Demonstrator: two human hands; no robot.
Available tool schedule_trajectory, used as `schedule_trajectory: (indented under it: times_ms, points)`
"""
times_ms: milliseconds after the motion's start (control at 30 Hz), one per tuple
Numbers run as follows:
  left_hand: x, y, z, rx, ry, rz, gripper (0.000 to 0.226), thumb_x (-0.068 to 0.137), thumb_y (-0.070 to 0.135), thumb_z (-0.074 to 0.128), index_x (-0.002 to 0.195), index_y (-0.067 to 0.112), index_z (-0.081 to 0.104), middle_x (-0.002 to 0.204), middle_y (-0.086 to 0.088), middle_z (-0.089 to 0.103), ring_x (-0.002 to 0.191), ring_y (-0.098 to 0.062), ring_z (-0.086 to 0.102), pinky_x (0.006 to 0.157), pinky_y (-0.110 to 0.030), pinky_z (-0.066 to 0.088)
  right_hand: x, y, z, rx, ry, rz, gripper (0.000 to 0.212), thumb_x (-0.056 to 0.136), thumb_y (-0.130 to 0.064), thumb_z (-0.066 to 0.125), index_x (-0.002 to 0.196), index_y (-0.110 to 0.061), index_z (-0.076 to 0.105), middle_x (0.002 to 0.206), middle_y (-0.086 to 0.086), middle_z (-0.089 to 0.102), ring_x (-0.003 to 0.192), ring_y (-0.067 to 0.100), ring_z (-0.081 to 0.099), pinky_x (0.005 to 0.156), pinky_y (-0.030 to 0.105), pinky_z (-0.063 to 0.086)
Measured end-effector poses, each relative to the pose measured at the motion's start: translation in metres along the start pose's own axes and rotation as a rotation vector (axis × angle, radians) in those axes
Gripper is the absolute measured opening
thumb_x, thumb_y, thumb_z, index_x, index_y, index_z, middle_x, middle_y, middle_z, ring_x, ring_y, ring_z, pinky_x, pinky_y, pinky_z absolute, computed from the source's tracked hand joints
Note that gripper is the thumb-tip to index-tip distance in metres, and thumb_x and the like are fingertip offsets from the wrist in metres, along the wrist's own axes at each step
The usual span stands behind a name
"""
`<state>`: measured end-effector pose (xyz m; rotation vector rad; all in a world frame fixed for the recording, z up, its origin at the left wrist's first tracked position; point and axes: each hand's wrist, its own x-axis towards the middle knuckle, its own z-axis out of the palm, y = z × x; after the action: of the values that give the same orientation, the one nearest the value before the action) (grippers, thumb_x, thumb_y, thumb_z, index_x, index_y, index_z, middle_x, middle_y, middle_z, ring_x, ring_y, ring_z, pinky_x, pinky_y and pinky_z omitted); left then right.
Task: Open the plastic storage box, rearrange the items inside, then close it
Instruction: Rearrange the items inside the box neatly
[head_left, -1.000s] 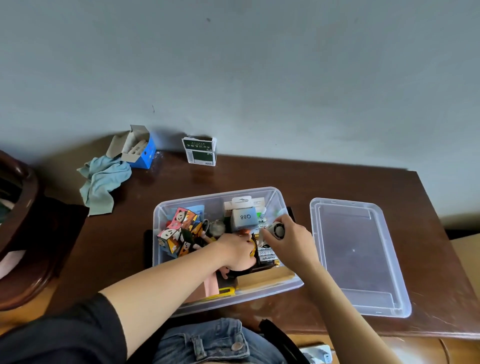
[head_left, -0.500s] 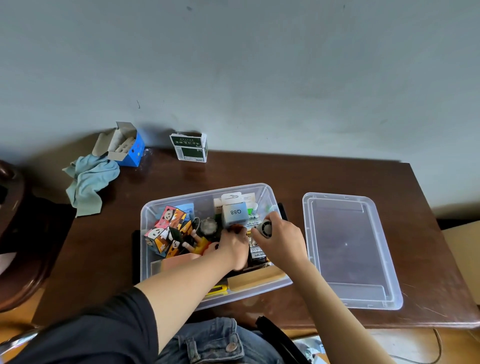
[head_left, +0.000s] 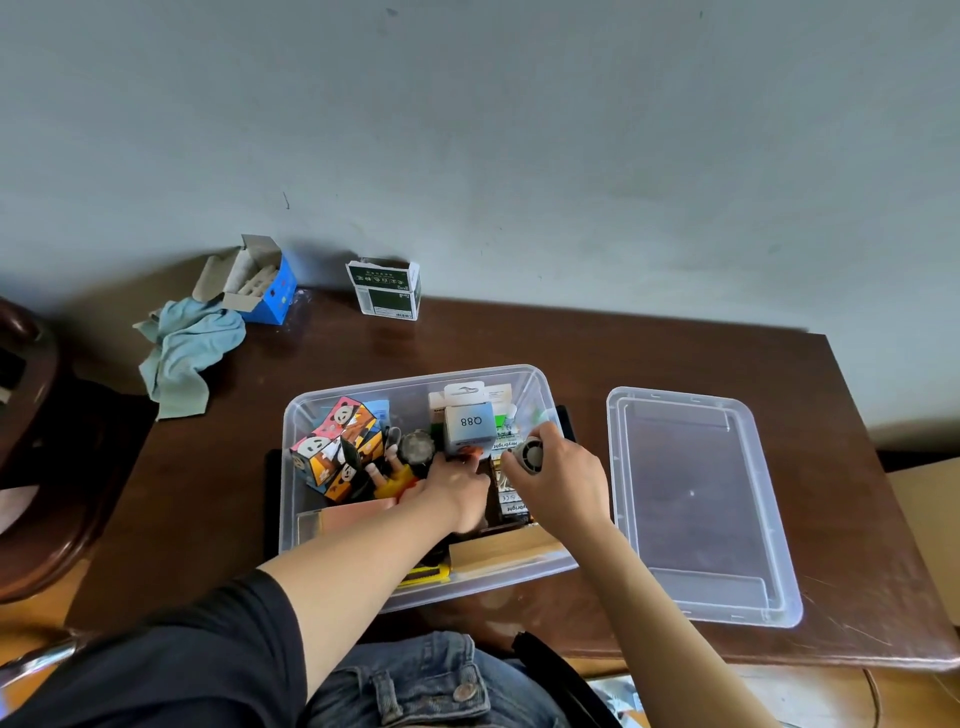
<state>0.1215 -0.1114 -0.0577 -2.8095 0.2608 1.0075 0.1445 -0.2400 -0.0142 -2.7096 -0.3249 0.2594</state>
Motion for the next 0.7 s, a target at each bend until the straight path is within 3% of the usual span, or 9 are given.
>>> schedule_trajectory:
  times_ms: [67,200,300,500,567,700]
  points:
    - [-0.002,0.001,0.002,0.006,-0.011,-0.010,0.033,0.097,0.020,0.039,0.128,0.011,0.049,0.151,-0.018,0.025,0.130,-0.032,0.037,0.106,-0.043,0.028,0.000,-0.001,0.000,-0.006,0.000,0.003,0.029,0.084,-0.051,0.054,0.086,-0.024,0.045,0.062,-0.010,0.054,0.053,0.008,0.049,0.044,0.023,0.036]
    - [-0.006,-0.004,0.001,-0.094,-0.011,0.018,0.025,0.097,0.021,0.042,0.115,0.012,0.056,0.123,-0.009,0.056,0.115,-0.028,0.050,0.091,-0.035,0.037,-0.001,-0.002,-0.001,-0.035,-0.006,-0.002,0.031,0.085,-0.052,0.053,0.088,-0.022,0.046,0.064,-0.008,0.057,0.056,0.013,0.052,0.048,0.027,0.040]
    - [-0.015,-0.018,0.000,-0.251,-0.030,0.070,0.027,0.095,0.038,0.047,0.110,0.017,0.055,0.114,-0.003,0.058,0.108,-0.026,0.052,0.087,-0.034,0.038,-0.002,-0.003,-0.001,-0.059,-0.015,-0.023,0.031,0.086,-0.052,0.051,0.092,-0.022,0.048,0.065,-0.009,0.055,0.057,0.013,0.053,0.047,0.025,0.039]
    - [-0.030,-0.038,0.007,-0.365,0.020,0.177,0.031,0.092,0.038,0.047,0.116,0.023,0.058,0.121,-0.003,0.059,0.110,-0.025,0.054,0.087,-0.036,0.045,-0.002,-0.010,-0.004,-0.132,-0.170,-0.123,0.035,0.087,-0.049,0.054,0.109,-0.023,0.050,0.087,-0.007,0.065,0.067,0.012,0.053,0.048,0.021,0.034]
    - [-0.032,-0.042,0.012,-0.375,0.004,0.171,0.032,0.092,0.039,0.046,0.118,0.023,0.058,0.123,-0.002,0.059,0.111,-0.025,0.054,0.089,-0.034,0.045,-0.001,-0.016,-0.001,-0.057,-0.268,-0.115,0.034,0.087,-0.046,0.056,0.109,-0.021,0.050,0.091,-0.004,0.065,0.071,0.014,0.057,0.051,0.022,0.041]
    - [-0.039,-0.046,0.022,-0.407,0.015,0.152,0.031,0.093,0.041,0.045,0.112,0.022,0.060,0.118,-0.003,0.060,0.106,-0.025,0.054,0.077,-0.029,0.036,0.001,-0.029,0.015,0.030,-0.380,-0.044,0.031,0.086,-0.038,0.058,0.105,-0.015,0.053,0.092,0.002,0.065,0.079,0.018,0.060,0.064,0.029,0.049]
